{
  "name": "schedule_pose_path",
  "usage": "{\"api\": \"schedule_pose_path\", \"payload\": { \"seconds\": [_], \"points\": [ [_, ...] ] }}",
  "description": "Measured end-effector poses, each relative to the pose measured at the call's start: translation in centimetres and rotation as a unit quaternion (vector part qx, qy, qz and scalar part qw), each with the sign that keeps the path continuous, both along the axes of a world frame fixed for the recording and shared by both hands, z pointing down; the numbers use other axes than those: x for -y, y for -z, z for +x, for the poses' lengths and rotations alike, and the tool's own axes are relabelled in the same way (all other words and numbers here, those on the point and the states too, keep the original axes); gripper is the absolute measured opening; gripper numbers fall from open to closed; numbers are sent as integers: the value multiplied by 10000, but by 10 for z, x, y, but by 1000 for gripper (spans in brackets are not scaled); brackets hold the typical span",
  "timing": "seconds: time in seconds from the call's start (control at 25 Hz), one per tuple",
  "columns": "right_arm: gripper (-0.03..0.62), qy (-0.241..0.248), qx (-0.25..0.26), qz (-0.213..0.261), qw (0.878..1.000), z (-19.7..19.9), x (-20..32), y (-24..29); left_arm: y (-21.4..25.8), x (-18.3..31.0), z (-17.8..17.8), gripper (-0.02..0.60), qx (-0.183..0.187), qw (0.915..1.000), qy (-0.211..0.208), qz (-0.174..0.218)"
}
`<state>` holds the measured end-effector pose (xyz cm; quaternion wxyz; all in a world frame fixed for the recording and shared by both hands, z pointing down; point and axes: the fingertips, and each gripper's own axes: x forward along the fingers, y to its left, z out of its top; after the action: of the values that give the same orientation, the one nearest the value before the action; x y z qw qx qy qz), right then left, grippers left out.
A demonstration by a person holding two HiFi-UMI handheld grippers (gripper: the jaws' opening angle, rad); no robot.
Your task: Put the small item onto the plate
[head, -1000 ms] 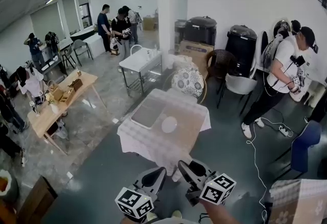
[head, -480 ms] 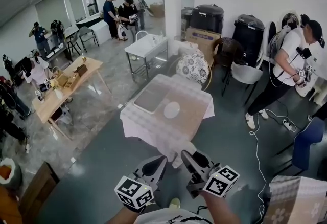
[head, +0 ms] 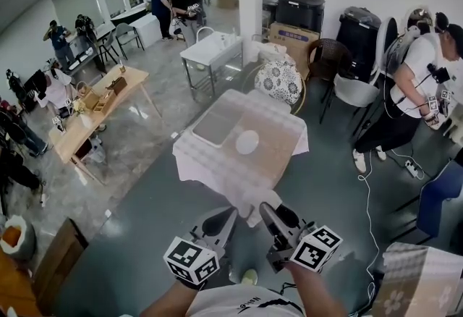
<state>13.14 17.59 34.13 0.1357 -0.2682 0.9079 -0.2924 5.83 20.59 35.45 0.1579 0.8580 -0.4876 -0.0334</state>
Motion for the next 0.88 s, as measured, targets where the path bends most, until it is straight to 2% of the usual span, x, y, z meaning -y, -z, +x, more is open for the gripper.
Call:
{"api": "schedule_pose_path", "payload": {
  "seconds": [0.32, 0.88],
  "points": [
    [94, -134, -160, -210, 9996, -21, 43, -20, -15, 47, -19, 5, -55, 9999, -112, -9],
    [94, -692, -465, -571, 9949, -101, 174, -60, -53, 189, -100, 5, 125, 9975, -687, -58]
  ]
}}
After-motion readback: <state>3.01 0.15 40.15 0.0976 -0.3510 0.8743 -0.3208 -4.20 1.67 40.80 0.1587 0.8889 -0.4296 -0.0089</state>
